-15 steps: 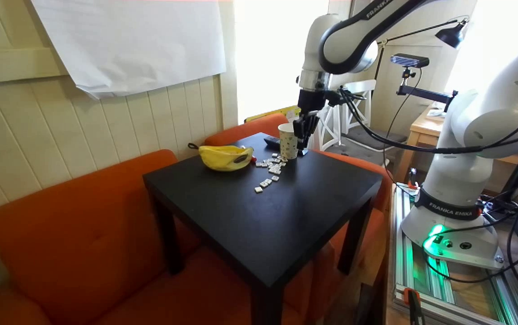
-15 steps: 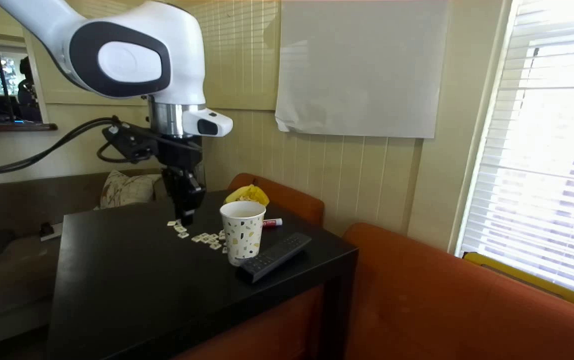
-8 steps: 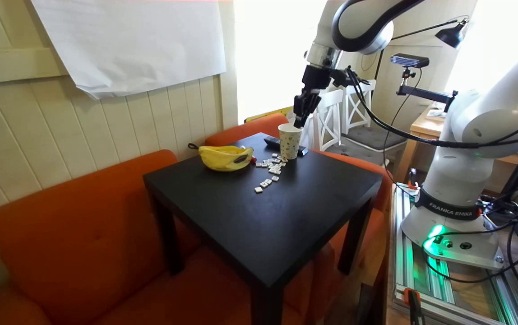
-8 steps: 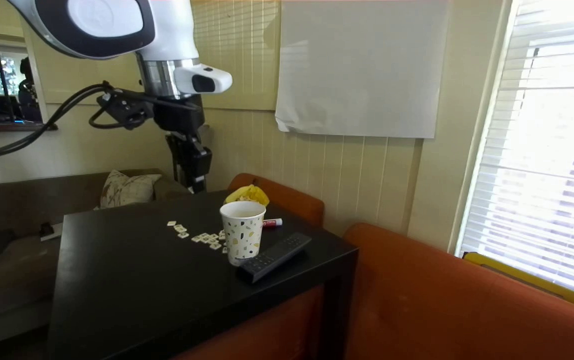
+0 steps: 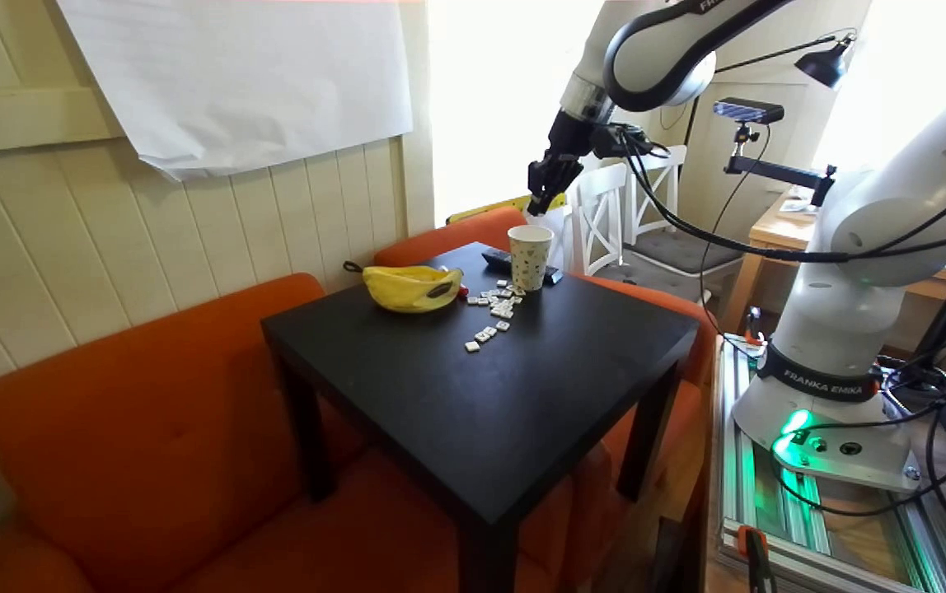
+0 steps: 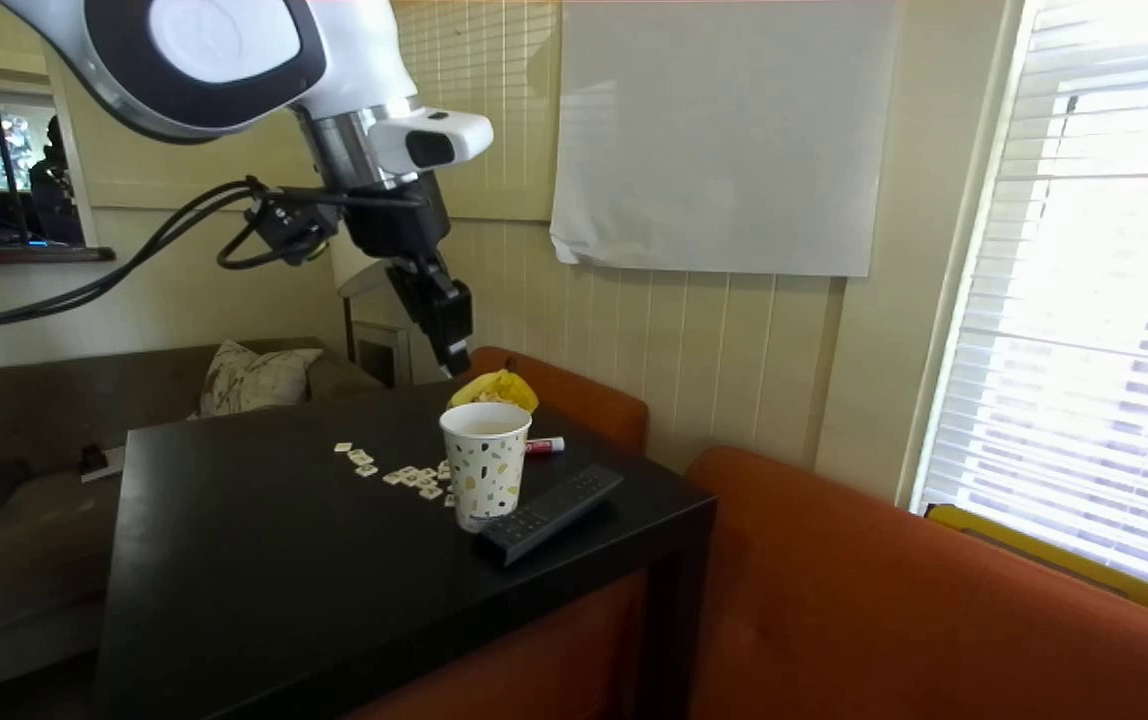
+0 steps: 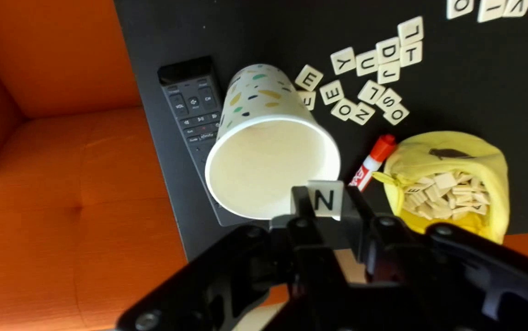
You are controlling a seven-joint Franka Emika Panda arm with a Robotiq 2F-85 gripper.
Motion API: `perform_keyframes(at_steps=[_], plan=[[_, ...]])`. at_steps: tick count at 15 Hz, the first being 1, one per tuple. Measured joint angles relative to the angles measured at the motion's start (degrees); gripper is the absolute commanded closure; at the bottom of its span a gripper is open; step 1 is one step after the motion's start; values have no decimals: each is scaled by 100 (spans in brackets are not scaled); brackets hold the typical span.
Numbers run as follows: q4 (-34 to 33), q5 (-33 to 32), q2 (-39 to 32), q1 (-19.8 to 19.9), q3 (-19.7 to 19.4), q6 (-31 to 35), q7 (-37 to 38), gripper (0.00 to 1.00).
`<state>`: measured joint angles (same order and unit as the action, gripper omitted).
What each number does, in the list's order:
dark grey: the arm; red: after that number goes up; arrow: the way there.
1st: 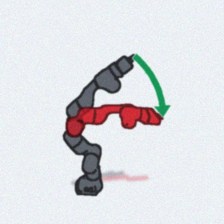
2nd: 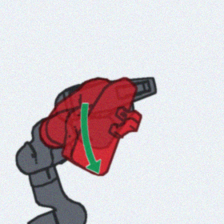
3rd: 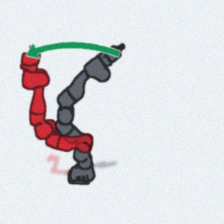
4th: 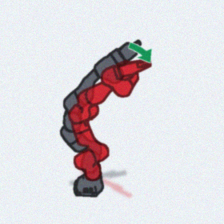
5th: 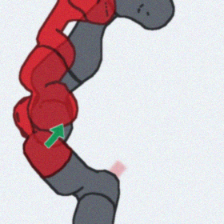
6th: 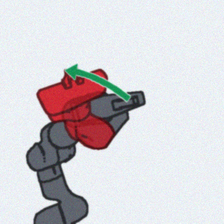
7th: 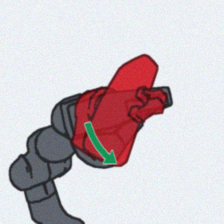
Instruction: Put the small blocks inside the cup
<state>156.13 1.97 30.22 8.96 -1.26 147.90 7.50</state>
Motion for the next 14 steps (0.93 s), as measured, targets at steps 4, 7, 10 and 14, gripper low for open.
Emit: perform_keyframes(at_steps=[4,7,10,14], plan=[[7,-332,-343,323,164,370,412,46],[7,-421,-603,434,218,552,587,26],[6,-435,-756,453,219,662,659,5],[-6,-433,-792,433,214,726,669,0]])
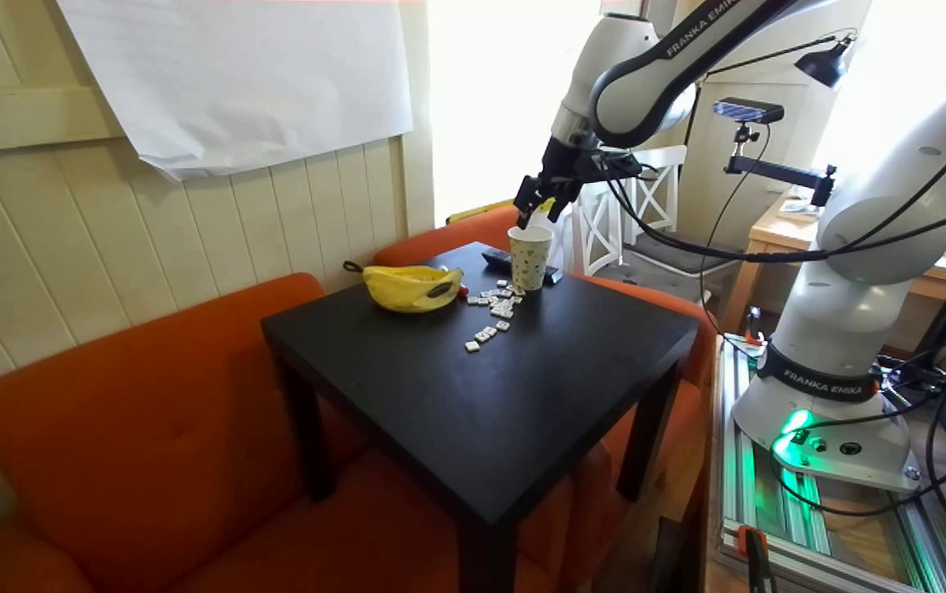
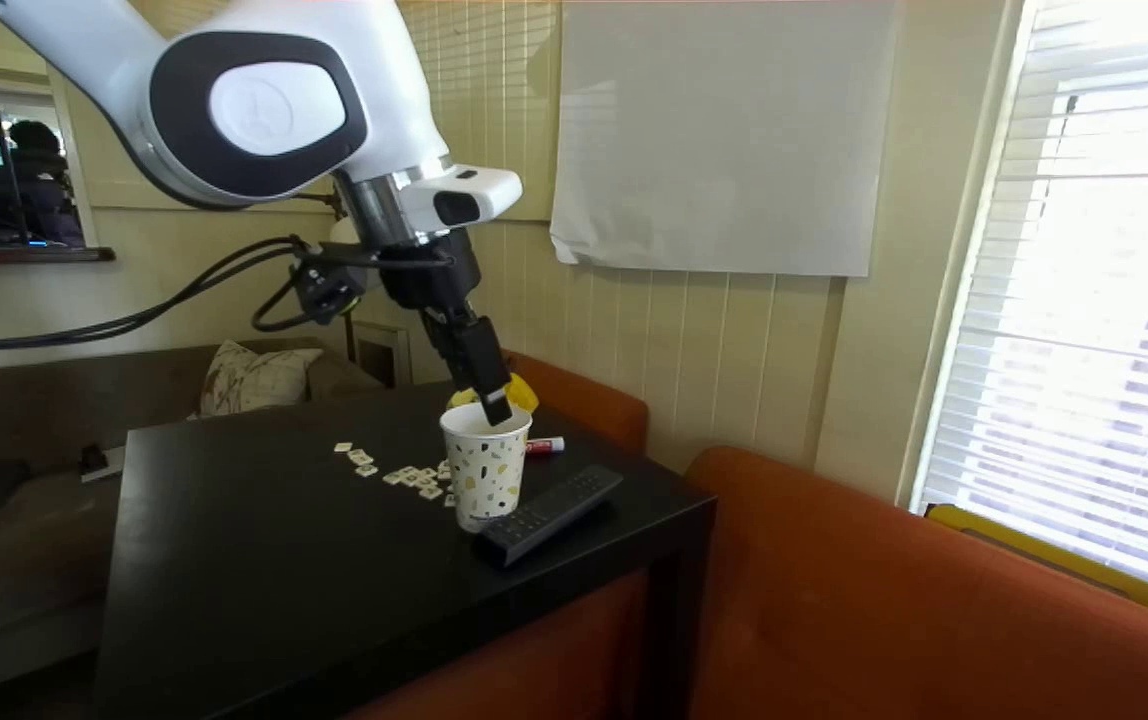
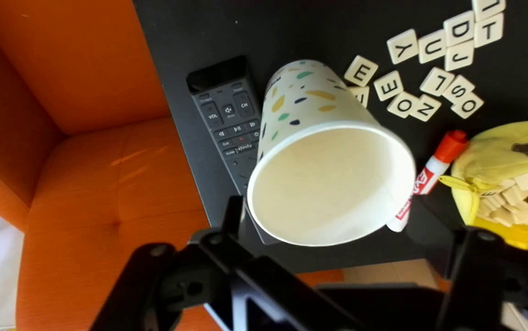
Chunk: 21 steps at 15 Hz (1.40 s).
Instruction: Put the small blocks inside the cup
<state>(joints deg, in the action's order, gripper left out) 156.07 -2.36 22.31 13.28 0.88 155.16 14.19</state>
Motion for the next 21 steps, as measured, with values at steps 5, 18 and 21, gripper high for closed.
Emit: perform_keyframes(at_steps=[5,18,21], plan=[[-24,500,454,-538,-246,-458,-340,0],[-60,544,906,-2284,322,-2220,-1992,0],[-188,191,369,-2294,336,-2165,-2434,0]])
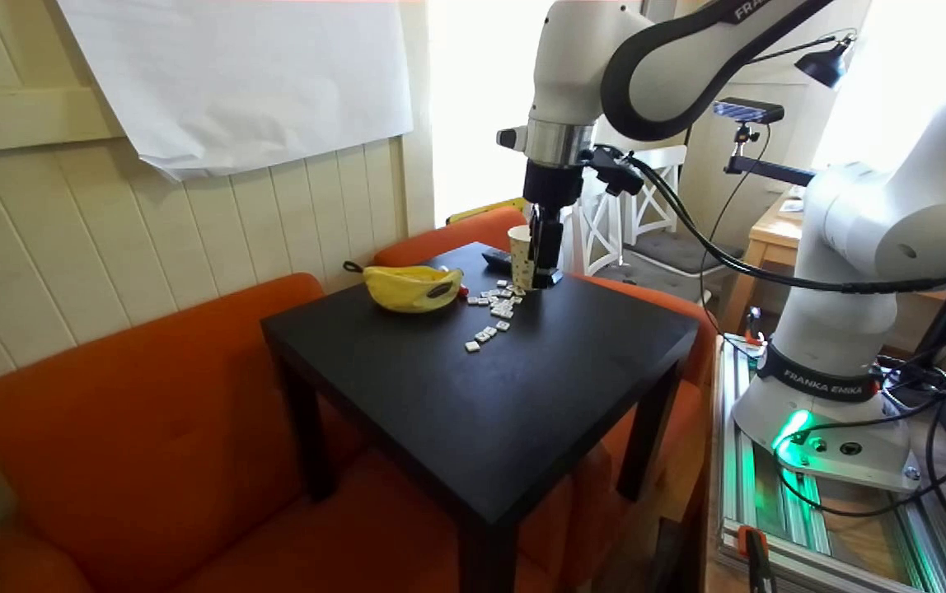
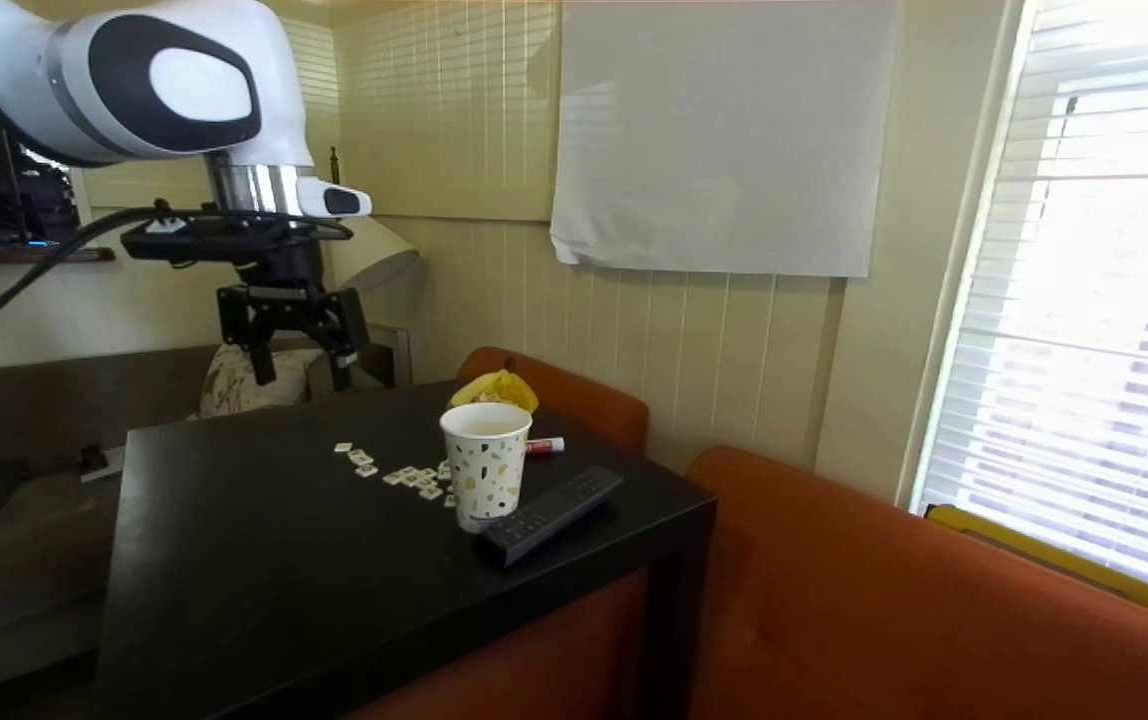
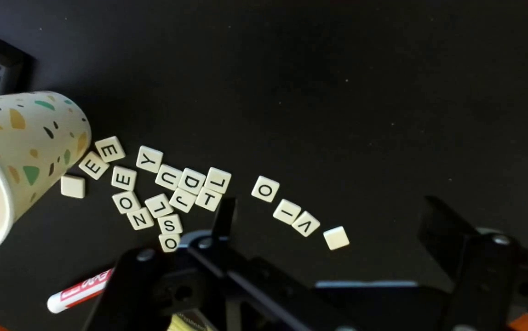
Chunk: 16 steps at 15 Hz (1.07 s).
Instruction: Put the small blocks inside the cup
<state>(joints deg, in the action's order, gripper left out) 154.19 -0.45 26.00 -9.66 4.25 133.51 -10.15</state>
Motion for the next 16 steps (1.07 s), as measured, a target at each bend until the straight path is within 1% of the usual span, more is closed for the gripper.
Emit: perform_keyframes(at_steps=[3,9,12,16], plan=[[-129,-69,-265,0,0,32,-103,0],[-155,-67,-280,-8,-5,78,-167,0],[-147,-278,-325,-15,-7,592,-650,0],[-150,-570,-555,-24,-114,1183,-1662,0]])
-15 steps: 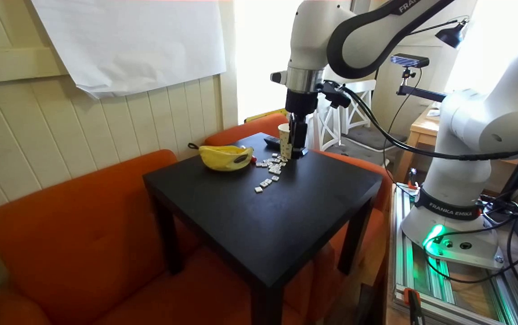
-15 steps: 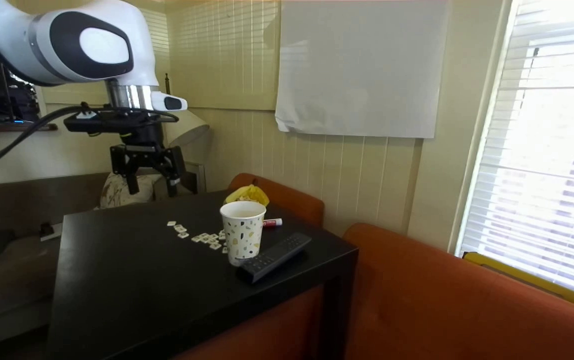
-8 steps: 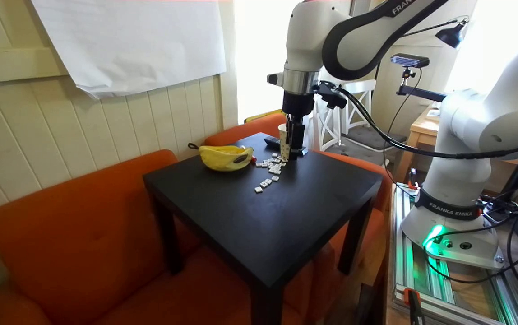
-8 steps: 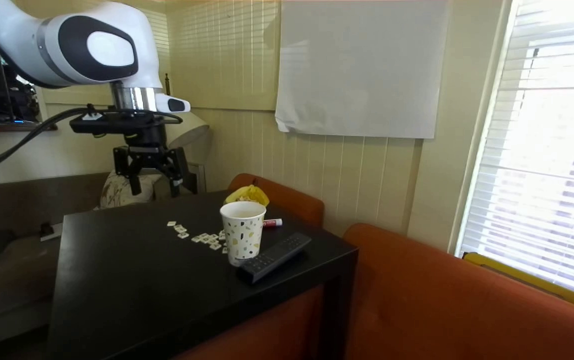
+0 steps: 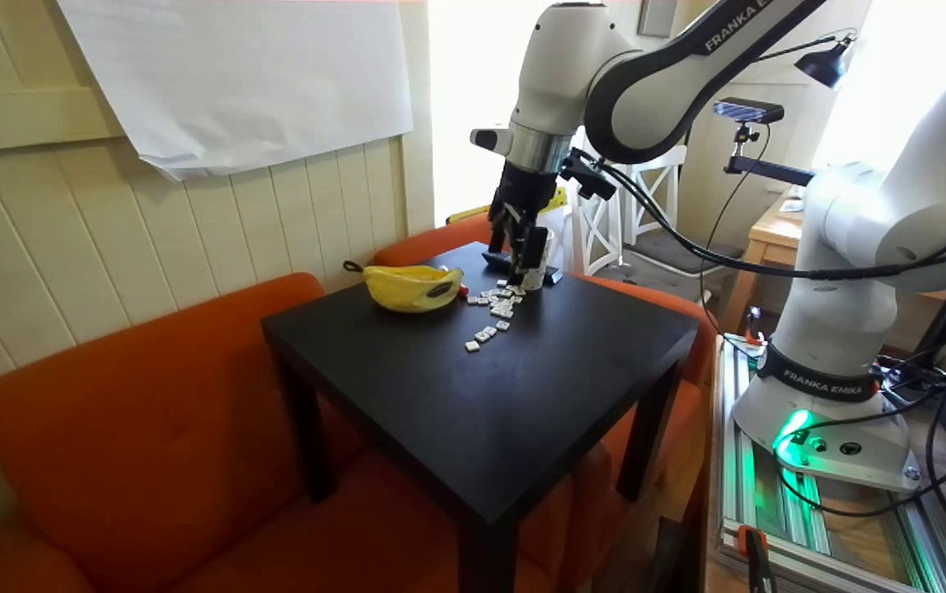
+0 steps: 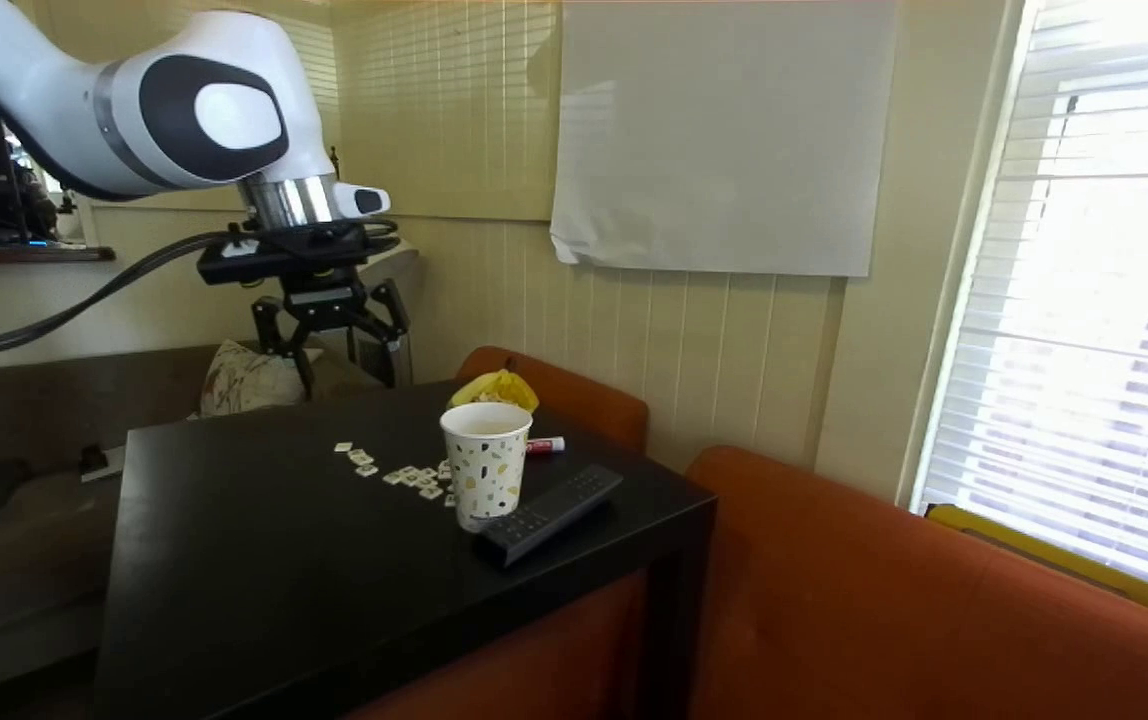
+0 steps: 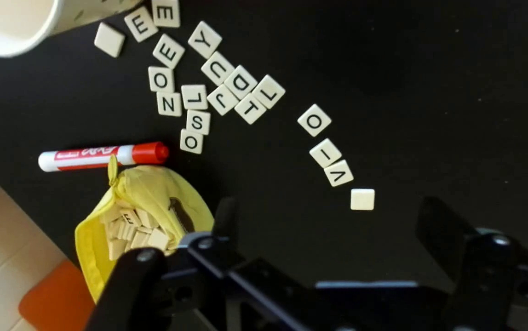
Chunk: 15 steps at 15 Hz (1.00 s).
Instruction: Put the small blocks inside the cup
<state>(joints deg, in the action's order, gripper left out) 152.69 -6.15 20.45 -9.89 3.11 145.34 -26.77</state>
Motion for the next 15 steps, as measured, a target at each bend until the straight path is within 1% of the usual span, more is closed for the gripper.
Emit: perform_keyframes(at_steps=[3,7,13,15], plan=[[-9,-15,-241,-79,-184,202,-976,0],[-59,8,-575,-219,-379,271,-2289,0],[-168,52,-1054,-238,-403,330,-4231,0],[-206,76,-1209,-233,-402,330,-4757,0]])
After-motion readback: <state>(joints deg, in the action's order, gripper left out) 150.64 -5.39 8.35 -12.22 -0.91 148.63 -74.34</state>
